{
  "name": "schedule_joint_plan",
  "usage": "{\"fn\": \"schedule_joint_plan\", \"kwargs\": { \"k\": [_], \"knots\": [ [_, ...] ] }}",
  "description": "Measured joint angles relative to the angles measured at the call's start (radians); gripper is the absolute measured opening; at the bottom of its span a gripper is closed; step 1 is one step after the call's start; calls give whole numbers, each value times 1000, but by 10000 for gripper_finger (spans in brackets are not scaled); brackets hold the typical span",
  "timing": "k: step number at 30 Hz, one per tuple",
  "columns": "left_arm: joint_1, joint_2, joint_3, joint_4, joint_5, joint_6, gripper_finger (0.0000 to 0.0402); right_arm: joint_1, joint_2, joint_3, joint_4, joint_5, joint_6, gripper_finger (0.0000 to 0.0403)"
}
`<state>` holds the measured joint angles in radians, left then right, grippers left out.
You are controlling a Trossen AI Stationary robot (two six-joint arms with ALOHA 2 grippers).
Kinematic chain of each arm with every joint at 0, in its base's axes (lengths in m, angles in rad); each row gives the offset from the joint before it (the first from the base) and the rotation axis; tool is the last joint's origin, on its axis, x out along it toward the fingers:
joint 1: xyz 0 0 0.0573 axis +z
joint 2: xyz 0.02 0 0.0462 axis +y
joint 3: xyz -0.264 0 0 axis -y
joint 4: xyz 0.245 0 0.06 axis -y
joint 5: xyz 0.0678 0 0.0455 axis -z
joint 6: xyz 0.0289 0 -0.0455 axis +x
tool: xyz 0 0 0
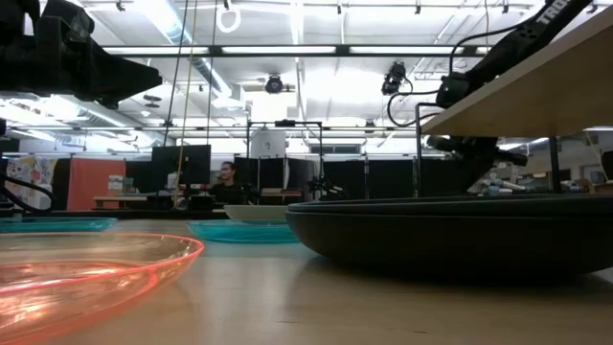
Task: Place and stack plates onto a shelf
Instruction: Put the top black plate on the shelf
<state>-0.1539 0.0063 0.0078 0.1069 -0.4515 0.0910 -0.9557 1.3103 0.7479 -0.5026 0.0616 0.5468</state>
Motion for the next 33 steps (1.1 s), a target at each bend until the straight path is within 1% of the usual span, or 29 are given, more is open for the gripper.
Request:
{"fn": "schedule_joint_plan", "kwargs": {
  "k": [6, 12, 23, 33],
  "knots": [
    [0, 0, 0, 0, 0, 0, 137, -10, -28, 0, -35, -21, 1, 2],
    [0, 0, 0, 0, 0, 0, 137, 1, 16, 0, -89, -26, 1, 2],
    [0, 0, 0, 0, 0, 0, 137, 20, 78, 0, -68, -3, 1, 4],
    [0, 0, 0, 0, 0, 0, 137, 20, 80, 0, -59, 8, 3, 13]
  ]
}}
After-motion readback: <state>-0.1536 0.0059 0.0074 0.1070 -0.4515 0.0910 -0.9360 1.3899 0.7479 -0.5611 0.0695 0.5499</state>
